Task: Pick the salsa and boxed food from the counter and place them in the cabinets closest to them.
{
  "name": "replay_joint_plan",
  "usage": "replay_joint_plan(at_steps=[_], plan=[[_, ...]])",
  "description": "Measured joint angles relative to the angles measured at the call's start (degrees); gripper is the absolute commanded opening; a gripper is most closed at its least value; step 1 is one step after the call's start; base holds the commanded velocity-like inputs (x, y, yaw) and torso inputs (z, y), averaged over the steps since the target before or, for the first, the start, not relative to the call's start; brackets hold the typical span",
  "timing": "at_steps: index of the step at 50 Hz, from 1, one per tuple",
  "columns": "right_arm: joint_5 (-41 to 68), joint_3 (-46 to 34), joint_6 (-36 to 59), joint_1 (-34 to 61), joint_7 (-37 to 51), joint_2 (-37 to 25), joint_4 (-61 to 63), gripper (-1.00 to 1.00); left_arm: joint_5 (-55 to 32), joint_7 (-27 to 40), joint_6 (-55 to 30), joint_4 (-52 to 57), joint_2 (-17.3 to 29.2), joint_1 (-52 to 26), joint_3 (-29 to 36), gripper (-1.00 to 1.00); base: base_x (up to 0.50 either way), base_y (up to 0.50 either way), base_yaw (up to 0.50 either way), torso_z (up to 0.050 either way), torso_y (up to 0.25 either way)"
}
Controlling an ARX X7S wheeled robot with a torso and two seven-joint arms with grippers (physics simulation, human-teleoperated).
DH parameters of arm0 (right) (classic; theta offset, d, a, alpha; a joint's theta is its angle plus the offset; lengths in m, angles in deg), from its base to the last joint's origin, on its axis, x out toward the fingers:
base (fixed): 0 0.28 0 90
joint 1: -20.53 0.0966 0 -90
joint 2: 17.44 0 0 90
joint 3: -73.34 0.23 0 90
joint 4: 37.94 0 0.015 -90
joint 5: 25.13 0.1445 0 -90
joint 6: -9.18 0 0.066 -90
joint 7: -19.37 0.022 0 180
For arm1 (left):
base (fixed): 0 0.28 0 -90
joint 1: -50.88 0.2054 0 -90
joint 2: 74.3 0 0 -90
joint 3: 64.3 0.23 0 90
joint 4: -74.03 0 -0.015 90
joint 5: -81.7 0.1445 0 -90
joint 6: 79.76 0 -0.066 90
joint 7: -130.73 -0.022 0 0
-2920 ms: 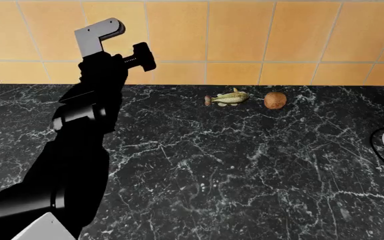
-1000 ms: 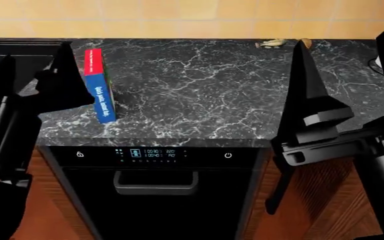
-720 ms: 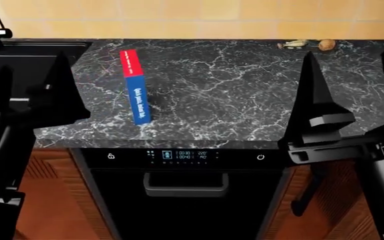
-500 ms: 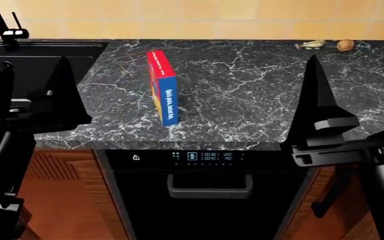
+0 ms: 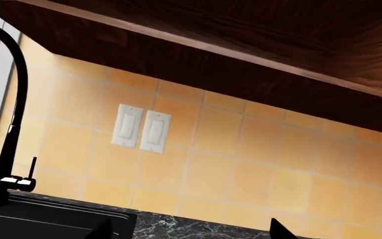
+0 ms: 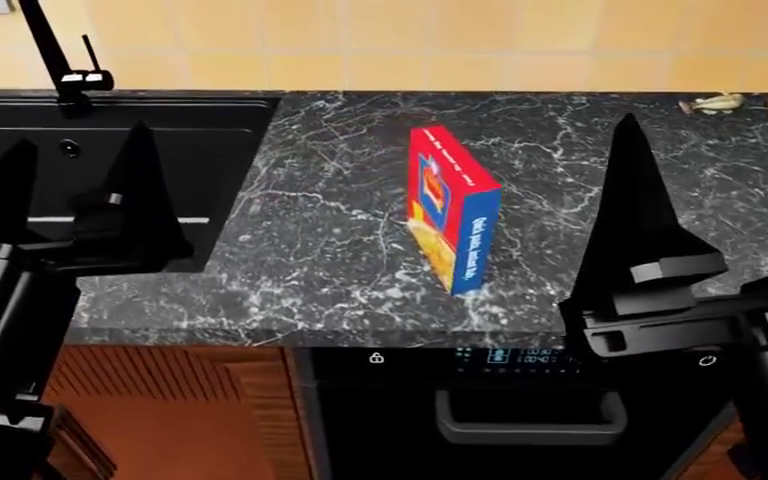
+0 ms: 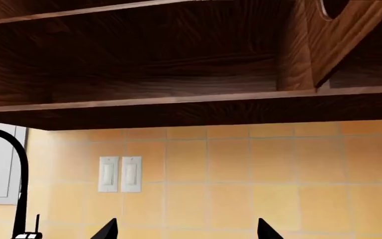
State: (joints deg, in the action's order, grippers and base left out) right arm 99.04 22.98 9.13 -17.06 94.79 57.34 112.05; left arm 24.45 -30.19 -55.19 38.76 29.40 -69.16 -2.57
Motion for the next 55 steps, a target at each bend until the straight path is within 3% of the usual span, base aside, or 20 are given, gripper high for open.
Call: replay_joint_plan(at_steps=[13, 22, 30, 36, 55], plan=[[1.98, 2.99, 0.02, -0.43, -2.15, 1.01, -0.03, 1.0, -0.58, 0.74, 0.79, 0.03, 0.69, 0.34, 0.76, 1.0, 0.38, 0.13, 0.0, 0.0, 0.0], [-5.86, 1.31, 0.03, -3.55, -8.27, 1.53, -0.01, 1.0, -1.39, 1.38, 1.22, 0.3, 1.2, 0.58, 1.13, 1.0, 0.0, 0.0, 0.0, 0.0, 0.0], [-31.05, -18.56, -16.79, -16.05, -21.58, -7.49, -1.68, 1.0, -2.23, 1.94, 1.49, 0.7, 1.82, 0.74, 1.48, 1.0, 0.0, 0.0, 0.0, 0.0, 0.0], [-42.38, -28.91, -24.72, -20.66, -26.22, -11.18, -3.93, 1.0, -2.79, 2.31, 1.77, 0.89, 2.25, 0.89, 1.71, 1.0, 0.0, 0.0, 0.0, 0.0, 0.0], [-55.08, -42.33, -31.13, -24.51, -30.02, -14.56, -9.59, 1.0, -4.93, 3.57, 2.62, 1.52, 3.73, 1.34, 2.37, 1.0, 0.0, 0.0, 0.0, 0.0, 0.0]])
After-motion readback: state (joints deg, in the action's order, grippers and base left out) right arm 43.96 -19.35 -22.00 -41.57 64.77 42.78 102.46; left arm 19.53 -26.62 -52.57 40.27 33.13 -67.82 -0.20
